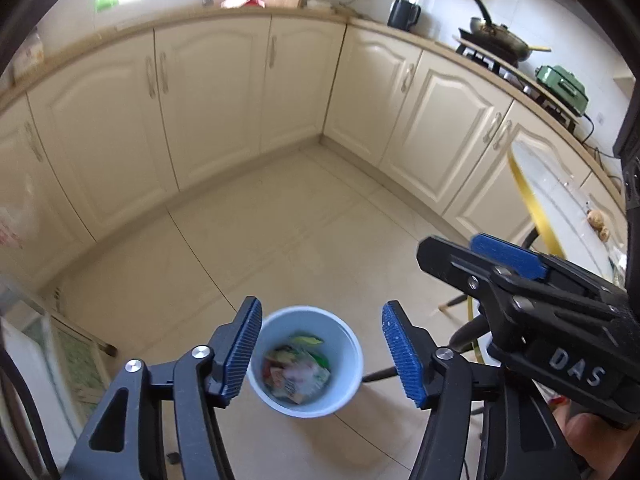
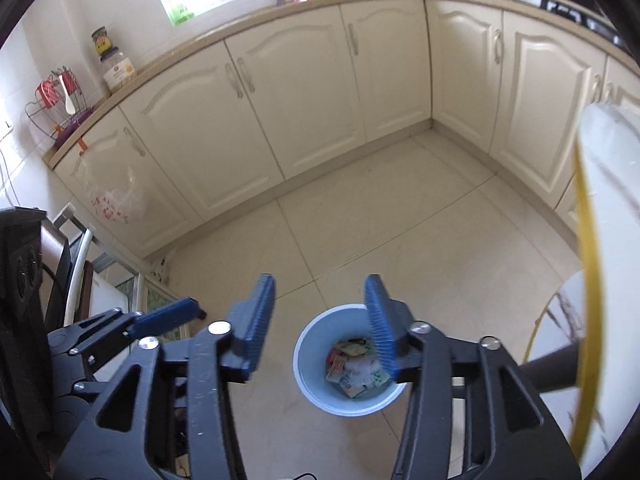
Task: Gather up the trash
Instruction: 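Carry the paper strip and yellow packet over the blue bin and open both grippers, then move both tools back toward the table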
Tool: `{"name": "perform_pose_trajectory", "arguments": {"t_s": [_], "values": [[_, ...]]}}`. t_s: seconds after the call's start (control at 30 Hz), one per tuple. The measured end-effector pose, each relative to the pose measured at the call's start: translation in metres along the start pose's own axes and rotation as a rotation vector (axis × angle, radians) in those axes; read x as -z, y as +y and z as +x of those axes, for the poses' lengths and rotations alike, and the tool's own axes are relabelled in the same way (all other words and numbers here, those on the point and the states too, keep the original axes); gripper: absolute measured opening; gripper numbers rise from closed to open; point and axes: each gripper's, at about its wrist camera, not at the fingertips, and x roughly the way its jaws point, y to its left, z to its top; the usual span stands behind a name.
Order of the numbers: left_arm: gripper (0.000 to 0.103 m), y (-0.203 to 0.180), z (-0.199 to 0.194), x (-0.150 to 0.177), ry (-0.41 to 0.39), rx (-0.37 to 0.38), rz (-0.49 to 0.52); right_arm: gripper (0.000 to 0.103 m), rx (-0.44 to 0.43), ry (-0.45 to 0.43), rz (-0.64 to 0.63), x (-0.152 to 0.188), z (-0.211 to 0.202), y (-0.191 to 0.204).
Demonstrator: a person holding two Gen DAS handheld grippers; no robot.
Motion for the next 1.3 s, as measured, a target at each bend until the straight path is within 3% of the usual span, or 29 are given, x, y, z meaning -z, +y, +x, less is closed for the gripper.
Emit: {"name": "perform_pose_trajectory", "arguments": {"t_s": [0.17,0.27,0.33,0.4,0.57,0.9,0.93,0.97,1.1,1.3], "values": [[0.072,-0.021,-0.061,-0.008,-0.134,-0.040,0.021,0.074,0.014,-0.102,-0.001,0.003,-0.069,0.009],[0.081,-0.042,-0.101,-0.008,-0.215,-0.056,0.051,0.094,0.038,-0.165,0.006,0.009,-0.119,0.011],[0.084,-0.053,-0.127,-0.006,-0.265,-0.059,0.064,0.095,0.051,-0.210,0.007,0.013,-0.154,0.012],[0.089,-0.068,-0.154,-0.002,-0.318,-0.058,0.076,0.103,0.092,-0.259,0.005,0.020,-0.192,0.012],[0.100,-0.100,-0.221,0.029,-0.438,-0.047,0.093,0.103,0.183,-0.381,-0.007,0.046,-0.285,0.017],[0.102,-0.161,-0.309,0.116,-0.625,-0.020,0.147,0.103,0.311,-0.557,-0.018,0.107,-0.431,0.030],[0.102,-0.166,-0.315,0.119,-0.640,-0.015,0.150,0.103,0.318,-0.571,-0.021,0.112,-0.442,0.032],[0.102,-0.173,-0.326,0.150,-0.653,-0.012,0.153,0.103,0.323,-0.584,-0.022,0.116,-0.453,0.034],[0.102,-0.180,-0.352,0.202,-0.699,0.003,0.170,0.103,0.350,-0.638,-0.033,0.134,-0.490,0.043],[0.102,-0.179,-0.386,0.258,-0.764,0.016,0.194,0.103,0.387,-0.696,-0.033,0.152,-0.527,0.049]]}}
